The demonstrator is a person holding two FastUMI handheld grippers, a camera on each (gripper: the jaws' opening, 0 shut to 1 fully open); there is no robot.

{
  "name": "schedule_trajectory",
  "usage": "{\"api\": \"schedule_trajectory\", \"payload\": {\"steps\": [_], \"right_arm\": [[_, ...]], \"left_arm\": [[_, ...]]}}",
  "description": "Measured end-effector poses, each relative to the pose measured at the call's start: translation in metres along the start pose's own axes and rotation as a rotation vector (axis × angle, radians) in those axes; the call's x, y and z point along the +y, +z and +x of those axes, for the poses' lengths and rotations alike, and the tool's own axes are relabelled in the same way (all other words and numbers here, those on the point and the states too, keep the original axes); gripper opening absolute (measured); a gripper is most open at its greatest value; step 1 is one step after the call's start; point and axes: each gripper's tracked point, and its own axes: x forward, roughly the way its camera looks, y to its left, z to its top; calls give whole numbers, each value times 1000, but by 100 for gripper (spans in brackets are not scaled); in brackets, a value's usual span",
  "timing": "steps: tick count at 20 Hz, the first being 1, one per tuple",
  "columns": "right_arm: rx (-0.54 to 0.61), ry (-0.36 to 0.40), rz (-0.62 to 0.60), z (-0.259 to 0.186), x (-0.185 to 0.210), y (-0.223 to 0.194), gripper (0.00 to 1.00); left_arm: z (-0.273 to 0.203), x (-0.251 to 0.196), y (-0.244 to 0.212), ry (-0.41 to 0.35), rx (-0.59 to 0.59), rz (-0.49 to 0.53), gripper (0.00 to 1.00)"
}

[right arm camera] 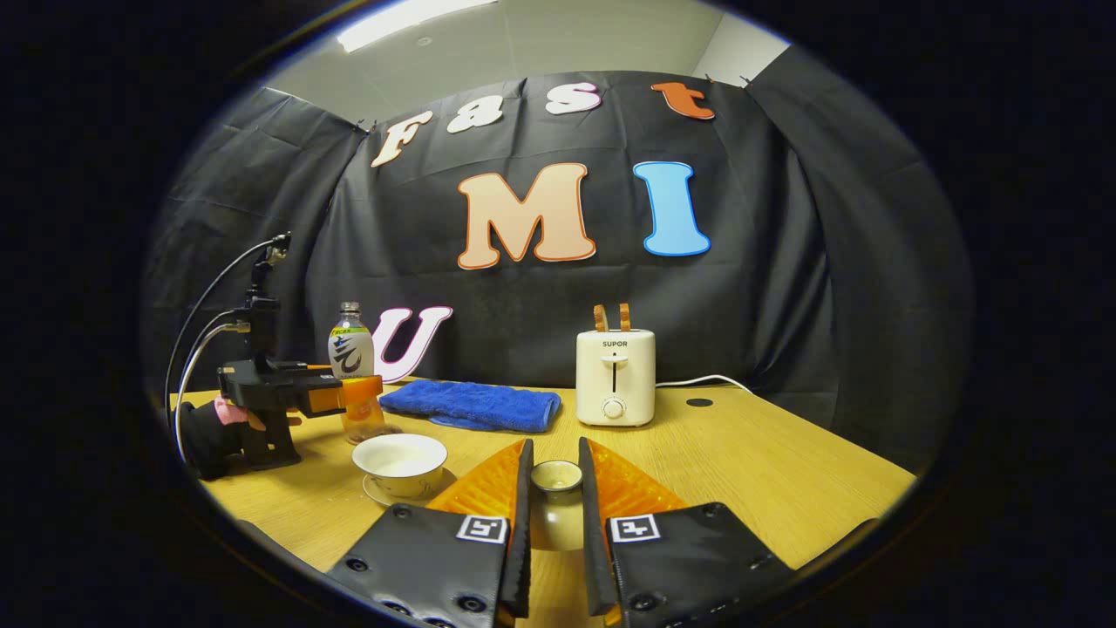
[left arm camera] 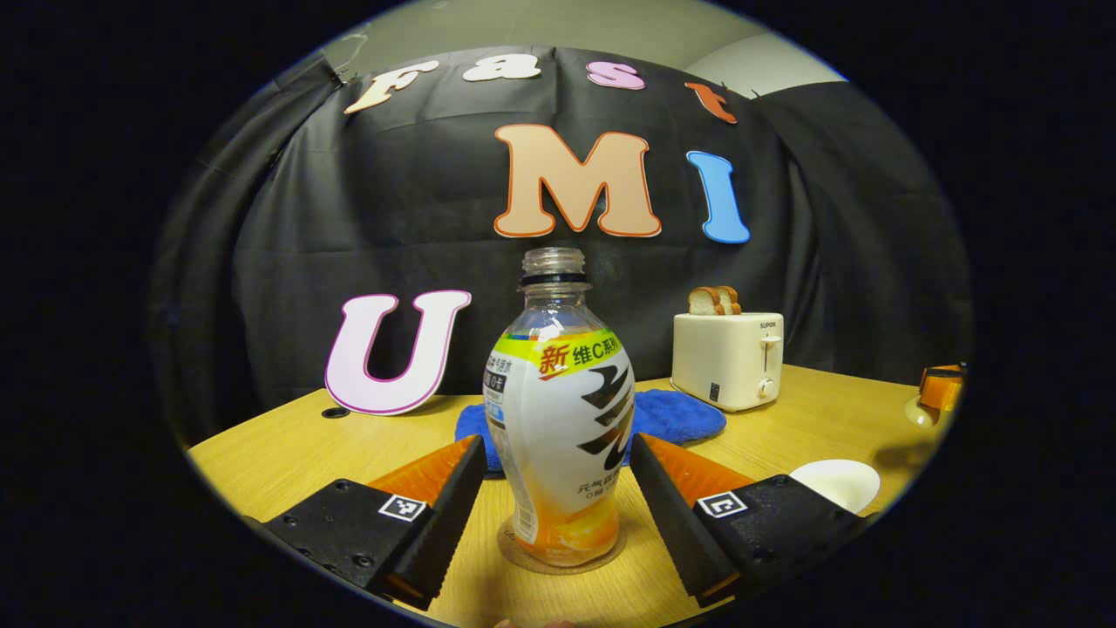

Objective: Open the teacup lid with one hand, grasp the water bottle and pour water into the teacup with the other hand; after pouring, place the water bottle on the coaster and then close the teacup lid.

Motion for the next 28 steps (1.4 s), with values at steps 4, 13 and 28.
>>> {"api": "schedule_trajectory", "payload": {"steps": [4, 13, 28], "right_arm": [[0, 17, 2, 2, 5, 0, 29], [7, 116, 5, 23, 43, -2, 28], [16, 340, 15, 55, 133, -6, 31]], "left_arm": [[-18, 3, 2, 5, -13, -5, 96], [-82, 13, 5, 56, -20, -3, 96], [-121, 64, 8, 311, -10, 10, 96]]}}
